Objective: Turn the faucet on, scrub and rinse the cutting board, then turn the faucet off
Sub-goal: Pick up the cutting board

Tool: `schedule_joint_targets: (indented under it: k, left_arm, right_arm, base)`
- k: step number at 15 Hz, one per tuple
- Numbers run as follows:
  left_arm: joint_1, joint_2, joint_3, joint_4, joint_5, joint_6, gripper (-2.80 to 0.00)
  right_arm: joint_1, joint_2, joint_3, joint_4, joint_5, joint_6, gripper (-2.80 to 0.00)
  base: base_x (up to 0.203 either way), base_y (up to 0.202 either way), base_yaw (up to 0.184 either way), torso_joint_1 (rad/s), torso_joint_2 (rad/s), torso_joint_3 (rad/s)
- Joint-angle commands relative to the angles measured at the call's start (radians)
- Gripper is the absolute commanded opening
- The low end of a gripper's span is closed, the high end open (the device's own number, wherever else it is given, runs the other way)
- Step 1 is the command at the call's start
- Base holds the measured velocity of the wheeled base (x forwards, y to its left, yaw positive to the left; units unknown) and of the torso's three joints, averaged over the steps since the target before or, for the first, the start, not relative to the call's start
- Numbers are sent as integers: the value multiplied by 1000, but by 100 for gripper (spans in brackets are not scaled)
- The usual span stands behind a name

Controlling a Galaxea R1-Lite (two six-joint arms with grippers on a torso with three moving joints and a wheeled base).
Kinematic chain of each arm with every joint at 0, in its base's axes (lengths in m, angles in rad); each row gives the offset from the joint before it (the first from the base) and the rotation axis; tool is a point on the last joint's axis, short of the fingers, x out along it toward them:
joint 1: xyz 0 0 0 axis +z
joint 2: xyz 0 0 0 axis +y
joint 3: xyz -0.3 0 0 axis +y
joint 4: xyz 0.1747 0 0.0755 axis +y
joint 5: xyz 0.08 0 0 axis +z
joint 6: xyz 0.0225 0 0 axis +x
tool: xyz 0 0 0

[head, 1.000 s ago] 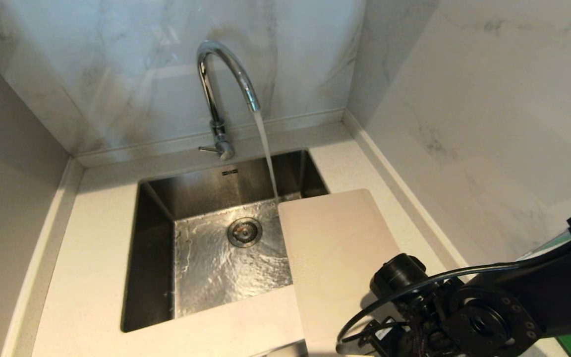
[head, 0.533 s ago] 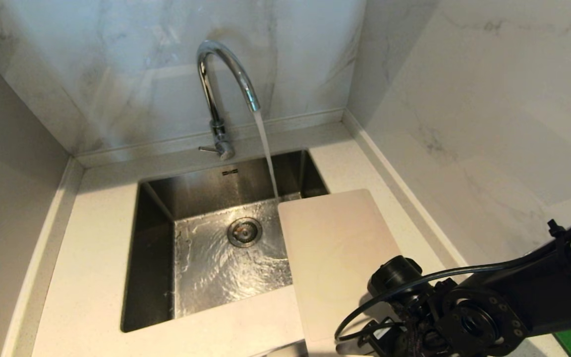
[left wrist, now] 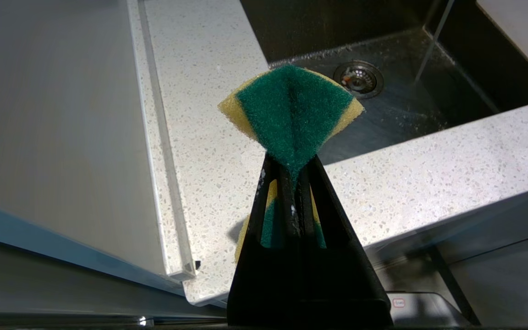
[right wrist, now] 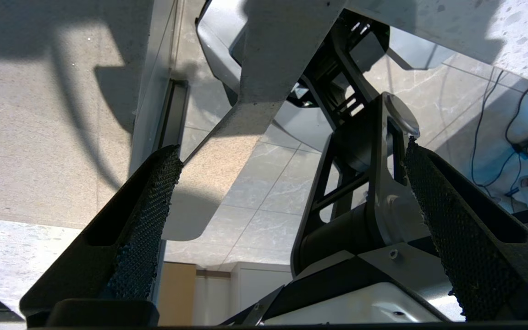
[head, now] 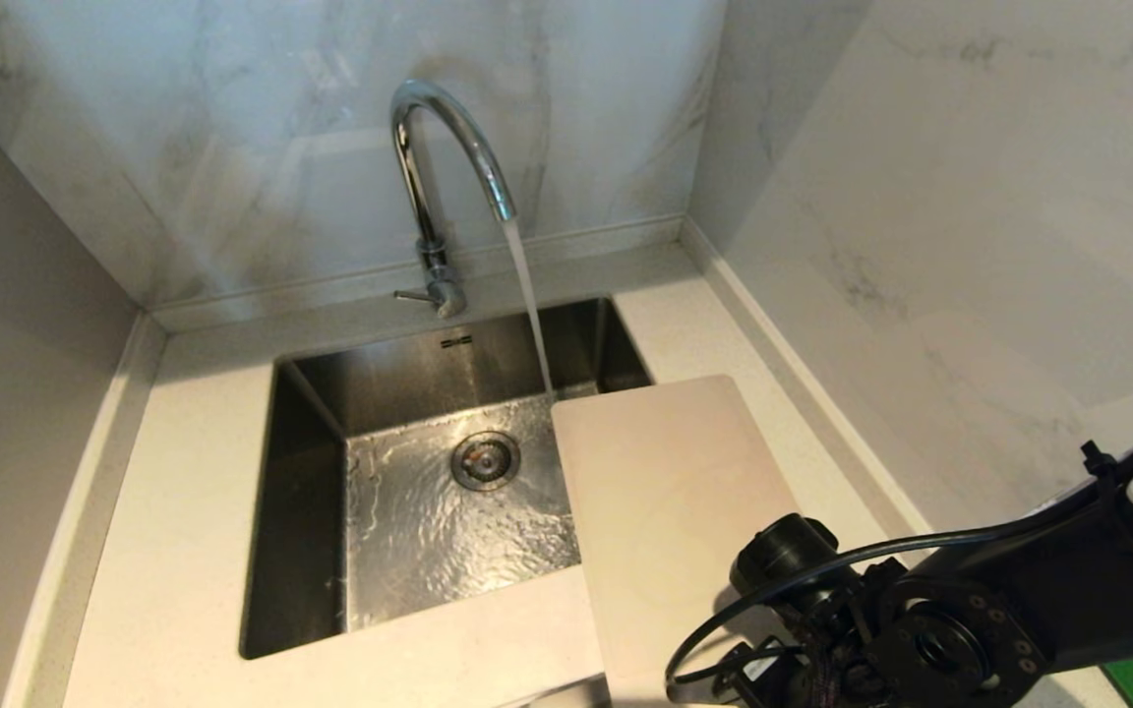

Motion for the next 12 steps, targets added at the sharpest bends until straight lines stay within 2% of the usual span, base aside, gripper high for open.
schedule_joint_targets:
  k: [1, 6, 12]
  left_arm:
    - [0, -2, 2, -1, 0, 0, -280]
    - [0, -2, 2, -1, 0, 0, -280]
    - [0, -2, 2, -1, 0, 0, -280]
  right_arm:
    - [0, 1, 7, 1, 0, 8, 0]
    - [0, 5, 7, 0, 3, 10, 0]
    - [2, 33, 42, -95, 4, 8, 0]
  base:
    - [0, 0, 0, 0, 0, 0]
    - [0, 0, 0, 0, 0, 0]
    - [0, 0, 0, 0, 0, 0]
